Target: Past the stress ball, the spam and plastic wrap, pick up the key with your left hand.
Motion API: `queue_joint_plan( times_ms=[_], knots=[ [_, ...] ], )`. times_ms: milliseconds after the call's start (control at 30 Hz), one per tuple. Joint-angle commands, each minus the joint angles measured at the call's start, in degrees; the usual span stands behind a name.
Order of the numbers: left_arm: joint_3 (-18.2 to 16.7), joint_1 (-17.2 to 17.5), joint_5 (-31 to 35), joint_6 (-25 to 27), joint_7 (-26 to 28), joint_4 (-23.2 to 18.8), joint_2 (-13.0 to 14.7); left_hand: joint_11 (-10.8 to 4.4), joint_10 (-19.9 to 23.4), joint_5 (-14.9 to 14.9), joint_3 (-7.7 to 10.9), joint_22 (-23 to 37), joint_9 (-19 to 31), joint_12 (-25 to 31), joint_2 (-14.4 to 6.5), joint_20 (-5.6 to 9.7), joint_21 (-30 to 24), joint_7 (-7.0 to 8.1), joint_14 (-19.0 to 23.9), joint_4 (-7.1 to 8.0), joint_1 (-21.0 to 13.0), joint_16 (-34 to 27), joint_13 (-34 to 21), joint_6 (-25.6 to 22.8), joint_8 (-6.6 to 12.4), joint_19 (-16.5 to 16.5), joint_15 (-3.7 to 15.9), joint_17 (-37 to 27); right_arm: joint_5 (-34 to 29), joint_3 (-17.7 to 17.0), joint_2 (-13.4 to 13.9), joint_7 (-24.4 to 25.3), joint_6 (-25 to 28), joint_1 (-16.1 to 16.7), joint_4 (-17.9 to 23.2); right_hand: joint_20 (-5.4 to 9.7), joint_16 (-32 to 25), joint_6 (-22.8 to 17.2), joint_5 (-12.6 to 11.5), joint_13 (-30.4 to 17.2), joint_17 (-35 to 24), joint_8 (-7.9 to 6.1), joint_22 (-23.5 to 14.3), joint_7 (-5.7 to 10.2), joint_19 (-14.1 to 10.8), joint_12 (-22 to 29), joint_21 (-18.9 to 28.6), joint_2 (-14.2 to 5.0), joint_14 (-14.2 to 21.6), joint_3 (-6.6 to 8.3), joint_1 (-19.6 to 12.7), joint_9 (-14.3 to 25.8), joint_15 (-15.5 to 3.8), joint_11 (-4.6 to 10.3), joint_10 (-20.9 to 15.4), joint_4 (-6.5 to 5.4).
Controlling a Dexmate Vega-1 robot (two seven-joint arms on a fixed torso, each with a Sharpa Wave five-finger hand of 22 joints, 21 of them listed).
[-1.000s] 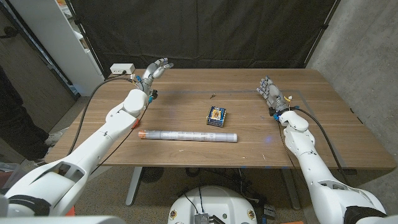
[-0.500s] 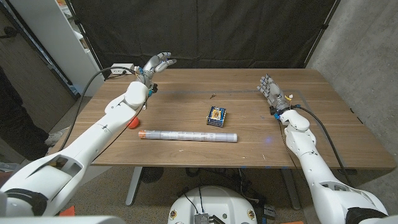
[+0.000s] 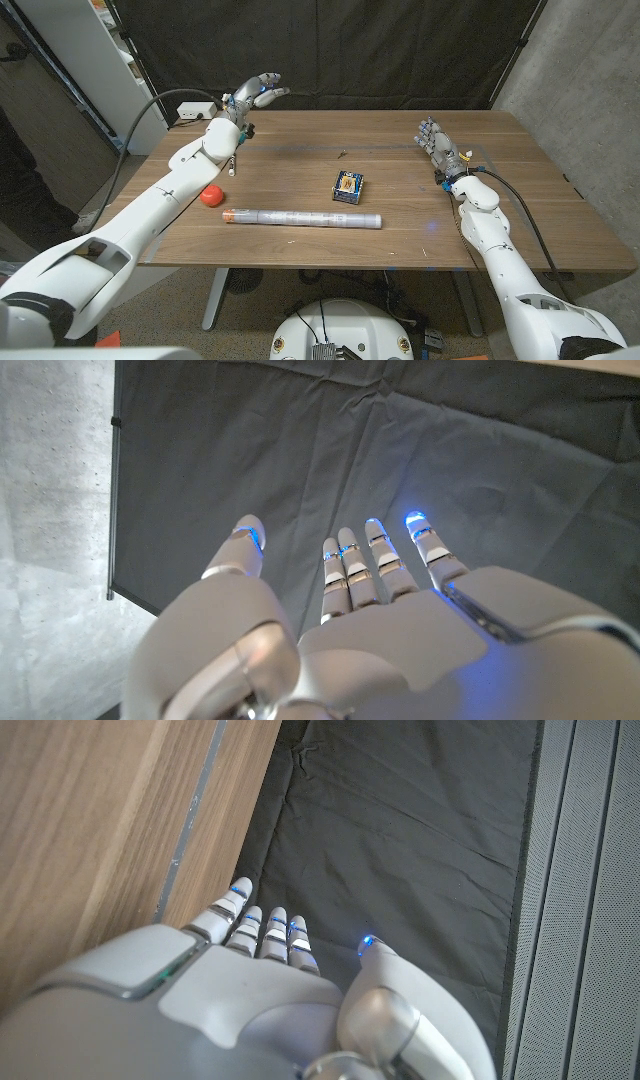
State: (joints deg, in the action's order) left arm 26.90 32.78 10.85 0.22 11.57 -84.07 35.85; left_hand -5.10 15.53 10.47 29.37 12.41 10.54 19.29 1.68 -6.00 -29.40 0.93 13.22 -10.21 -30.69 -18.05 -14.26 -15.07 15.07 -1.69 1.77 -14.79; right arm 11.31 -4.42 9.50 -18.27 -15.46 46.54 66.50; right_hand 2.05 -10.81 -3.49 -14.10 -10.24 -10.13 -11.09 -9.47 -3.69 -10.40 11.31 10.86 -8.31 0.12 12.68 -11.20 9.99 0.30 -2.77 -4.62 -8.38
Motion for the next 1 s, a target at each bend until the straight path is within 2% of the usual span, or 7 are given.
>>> queue_joint_plan(
  times_ms=[33, 567, 1000],
  knots=[
    [1.7, -3.2, 3.9, 1.2, -2.3, -1.5, 0.8, -0.05, 0.4, 0.5, -0.53, 0.4, 0.2, 0.2, 0.7, 0.00, -0.6, -0.12, 0.5, -0.05, -1.0, -0.7, -0.3, -0.3, 0.24, -1.0, 0.40, -0.4, 0.2, 0.4, 0.4, 0.5, -1.0, 0.5, 0.7, 1.88, -0.3, -0.5, 0.1, -0.3, -0.2, -0.19, -0.3, 0.09, -0.5, 0.1, 0.5, -0.61, 0.4, 0.48, 0.5, 0.3, -0.10, 0.16, -0.5, 0.16],
    [3.8, -7.3, 8.4, 2.2, -6.1, -2.7, 0.9, -0.16, 1.9, 1.2, -1.90, 0.8, 0.3, 1.0, 1.7, 0.07, -1.5, -0.09, 0.9, 0.57, -3.3, -2.0, -0.9, -2.7, 0.39, -1.8, 0.74, -1.9, 0.8, 0.9, 0.7, 0.7, -2.8, 1.0, 1.4, 1.83, -0.3, -0.7, 0.2, -0.3, -0.2, -0.12, -0.3, -0.04, -0.6, 0.1, 0.4, -0.48, 0.7, 0.62, 0.6, 0.3, 0.05, 0.17, -0.8, 0.20],
    [7.0, -11.6, 13.0, 4.0, -12.0, -2.7, 0.8, -0.54, 2.3, 1.6, -2.94, 0.9, 0.3, 1.4, 2.1, 0.41, -1.9, 0.23, 1.3, 0.92, -4.4, -2.9, -1.4, -3.7, 0.15, -2.2, 1.31, -2.8, 1.3, 1.6, 1.1, 0.7, -4.5, 1.8, 2.5, 1.75, -0.2, -1.1, 0.3, -0.3, -0.2, -0.12, -0.3, -0.04, -0.7, 0.1, 0.4, -0.41, 0.9, 0.74, 0.7, 0.3, 0.16, 0.05, -1.1, 0.25]
  ],
)
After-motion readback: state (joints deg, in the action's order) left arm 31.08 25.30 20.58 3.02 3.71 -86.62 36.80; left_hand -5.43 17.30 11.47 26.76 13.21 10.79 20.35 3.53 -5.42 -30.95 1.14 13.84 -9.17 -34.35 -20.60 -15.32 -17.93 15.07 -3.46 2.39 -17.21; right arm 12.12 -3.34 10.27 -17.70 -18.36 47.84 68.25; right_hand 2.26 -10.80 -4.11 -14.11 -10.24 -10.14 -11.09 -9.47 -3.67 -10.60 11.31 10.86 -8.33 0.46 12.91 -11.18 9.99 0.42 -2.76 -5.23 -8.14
